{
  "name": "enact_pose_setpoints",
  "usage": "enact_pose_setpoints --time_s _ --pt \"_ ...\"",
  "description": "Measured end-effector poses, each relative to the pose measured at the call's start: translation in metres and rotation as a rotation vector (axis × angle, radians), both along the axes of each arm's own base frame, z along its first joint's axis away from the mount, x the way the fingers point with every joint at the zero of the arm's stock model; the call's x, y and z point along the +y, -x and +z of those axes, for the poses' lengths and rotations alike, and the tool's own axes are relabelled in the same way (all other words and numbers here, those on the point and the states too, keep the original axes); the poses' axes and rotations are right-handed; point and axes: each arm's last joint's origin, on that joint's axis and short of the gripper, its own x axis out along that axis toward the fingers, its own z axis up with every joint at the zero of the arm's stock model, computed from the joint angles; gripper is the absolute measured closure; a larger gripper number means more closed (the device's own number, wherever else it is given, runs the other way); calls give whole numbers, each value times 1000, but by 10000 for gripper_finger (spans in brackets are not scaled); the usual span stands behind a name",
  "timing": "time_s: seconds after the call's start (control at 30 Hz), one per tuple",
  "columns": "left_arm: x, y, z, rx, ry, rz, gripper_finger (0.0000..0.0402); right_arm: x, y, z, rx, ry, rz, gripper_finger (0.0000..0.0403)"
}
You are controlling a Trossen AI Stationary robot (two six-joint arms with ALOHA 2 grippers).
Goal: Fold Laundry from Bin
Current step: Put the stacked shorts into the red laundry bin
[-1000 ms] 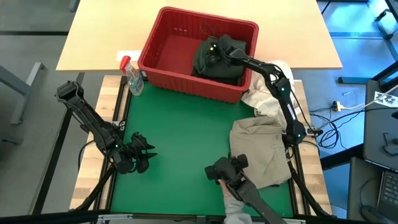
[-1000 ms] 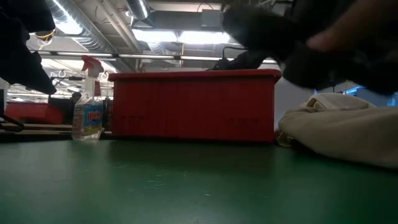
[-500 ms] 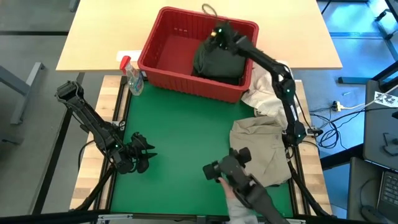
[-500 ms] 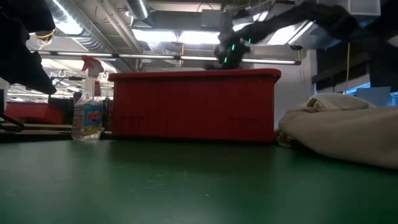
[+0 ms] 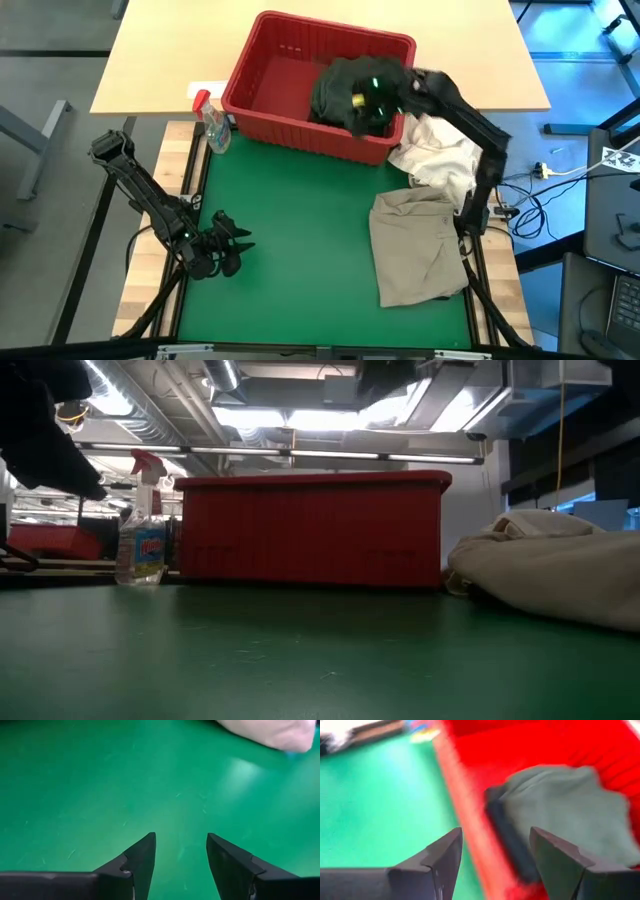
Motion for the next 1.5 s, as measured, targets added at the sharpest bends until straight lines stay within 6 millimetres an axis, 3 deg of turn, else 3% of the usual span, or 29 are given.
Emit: enact_pose_setpoints --time_s 0.13,0.3,0.4,0.6,0.87,1.07,1.27,1.5 --pt "1 -5 3 -37 -13 8 208 69 9 7 93 -45 108 171" --pt "2 -20 10 -103 -43 -7 175 142 25 -1 172 -12 160 171" --pt "5 -32 13 -135 -51 -9 171 177 43 -13 185 -42 194 171" --pt "9 -57 12 -181 -34 -27 175 223 86 -65 262 -127 179 171" --pt "15 -83 -5 -163 20 -43 176 253 147 -158 432 -340 197 171" --pt "13 -88 -17 -117 66 -52 176 259 160 -233 520 -429 207 171" --pt "12 -89 -21 -105 68 -50 176 253 149 -294 467 -476 204 171" --pt "11 -89 -20 -109 84 -65 176 246 103 -322 264 -437 338 171"
